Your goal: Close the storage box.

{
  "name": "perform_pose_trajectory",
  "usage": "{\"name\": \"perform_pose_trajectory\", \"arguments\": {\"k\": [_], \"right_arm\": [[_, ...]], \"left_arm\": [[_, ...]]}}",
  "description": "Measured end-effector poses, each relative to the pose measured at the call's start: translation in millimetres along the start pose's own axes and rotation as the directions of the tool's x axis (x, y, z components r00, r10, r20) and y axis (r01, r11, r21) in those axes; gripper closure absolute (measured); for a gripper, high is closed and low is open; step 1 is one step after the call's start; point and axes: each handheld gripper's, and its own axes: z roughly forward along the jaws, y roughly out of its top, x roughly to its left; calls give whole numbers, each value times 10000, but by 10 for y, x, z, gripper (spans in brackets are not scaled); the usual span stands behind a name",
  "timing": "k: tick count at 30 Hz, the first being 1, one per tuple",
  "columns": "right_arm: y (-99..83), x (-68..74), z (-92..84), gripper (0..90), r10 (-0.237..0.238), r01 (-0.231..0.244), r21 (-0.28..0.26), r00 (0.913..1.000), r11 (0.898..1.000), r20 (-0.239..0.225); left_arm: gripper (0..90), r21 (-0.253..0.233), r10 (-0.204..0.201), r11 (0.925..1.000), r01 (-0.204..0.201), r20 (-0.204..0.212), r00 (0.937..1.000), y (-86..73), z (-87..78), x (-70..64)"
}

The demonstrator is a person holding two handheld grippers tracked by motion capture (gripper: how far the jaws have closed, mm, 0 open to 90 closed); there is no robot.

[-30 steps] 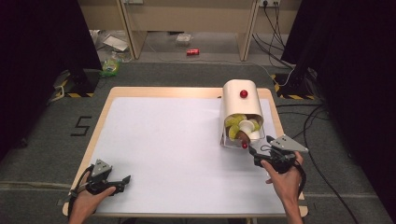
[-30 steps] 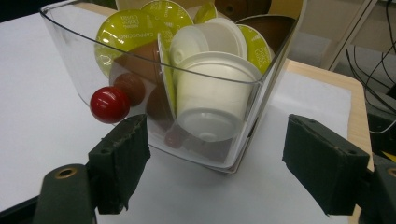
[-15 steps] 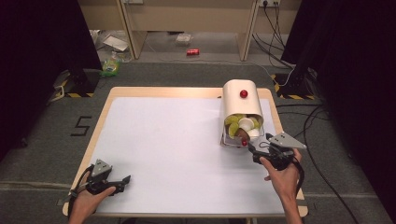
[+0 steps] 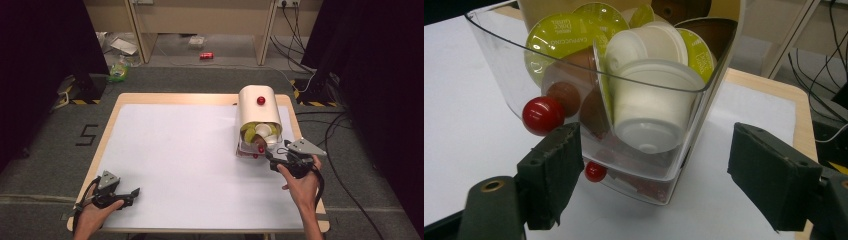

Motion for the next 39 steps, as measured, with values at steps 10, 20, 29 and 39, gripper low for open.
{"name": "perform_pose_trajectory", "arguments": {"k": [10,20,29,39], "right_arm": [[24,-26,47,224,48,-48,15,10000,10000,46],[41,-44,89,224,138,-138,14,9999,9999,93],[65,-72,132,230,160,-160,-38,9997,9999,198],[85,-98,167,234,254,-252,-54,9992,9997,301]], "left_arm": [[127,3,13,10000,-13,-3,10000,0,0,0],[128,-5,1,10000,-1,10,10000,-1,0,3],[127,-11,-14,10000,14,15,10000,0,1,2],[127,-5,-3,10000,3,12,10000,0,1,2]]}}
